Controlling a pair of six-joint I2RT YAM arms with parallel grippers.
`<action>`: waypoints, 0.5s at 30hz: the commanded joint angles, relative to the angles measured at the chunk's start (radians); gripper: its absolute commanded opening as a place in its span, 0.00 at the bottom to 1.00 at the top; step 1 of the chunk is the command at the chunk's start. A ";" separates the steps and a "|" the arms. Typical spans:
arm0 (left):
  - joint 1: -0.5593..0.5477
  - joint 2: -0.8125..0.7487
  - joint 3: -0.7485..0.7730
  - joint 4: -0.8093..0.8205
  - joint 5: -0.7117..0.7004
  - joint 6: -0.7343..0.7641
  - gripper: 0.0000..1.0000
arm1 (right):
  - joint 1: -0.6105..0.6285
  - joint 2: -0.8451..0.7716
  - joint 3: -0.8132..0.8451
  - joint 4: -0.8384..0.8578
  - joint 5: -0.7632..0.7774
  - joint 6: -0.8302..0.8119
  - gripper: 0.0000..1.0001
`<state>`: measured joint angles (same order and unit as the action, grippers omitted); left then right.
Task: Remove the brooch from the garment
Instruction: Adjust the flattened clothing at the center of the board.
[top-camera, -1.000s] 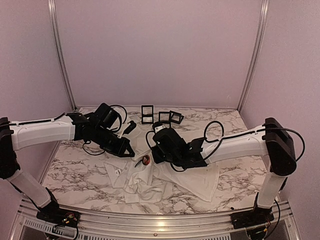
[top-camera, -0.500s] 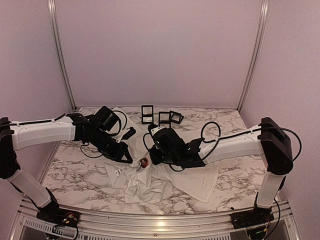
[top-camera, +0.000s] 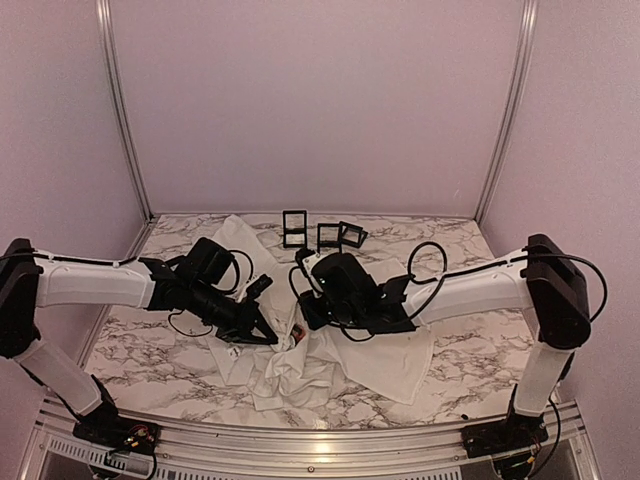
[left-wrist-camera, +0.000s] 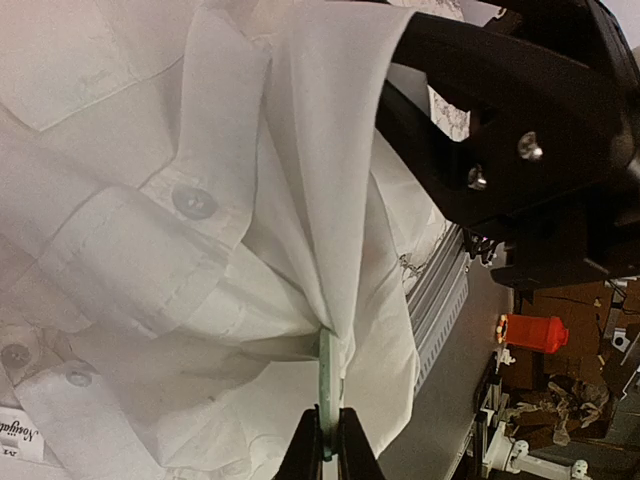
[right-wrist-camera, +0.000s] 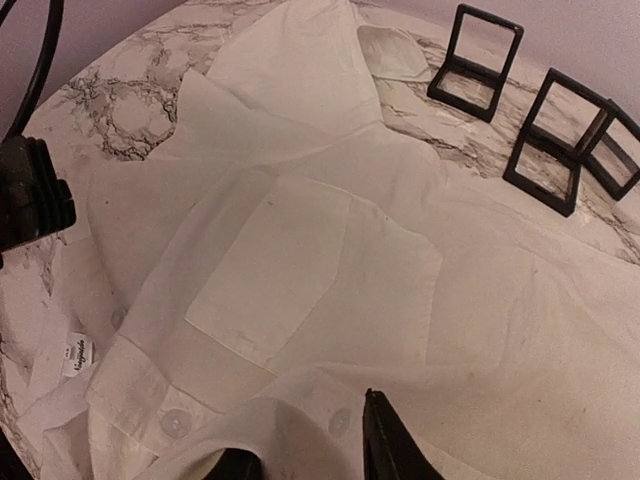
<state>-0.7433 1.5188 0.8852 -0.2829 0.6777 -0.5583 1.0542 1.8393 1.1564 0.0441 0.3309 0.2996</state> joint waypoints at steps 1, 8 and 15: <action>-0.004 -0.055 -0.083 0.332 0.026 -0.196 0.00 | -0.018 -0.102 -0.010 -0.031 -0.035 0.022 0.37; -0.017 -0.083 -0.149 0.501 -0.100 -0.254 0.00 | -0.020 -0.240 -0.075 -0.067 -0.156 0.123 0.48; -0.019 -0.102 -0.172 0.579 -0.140 -0.275 0.00 | -0.020 -0.318 -0.077 -0.153 -0.191 0.201 0.58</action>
<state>-0.7567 1.4467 0.7258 0.1940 0.5755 -0.8120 1.0389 1.5562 1.0771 -0.0322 0.1837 0.4358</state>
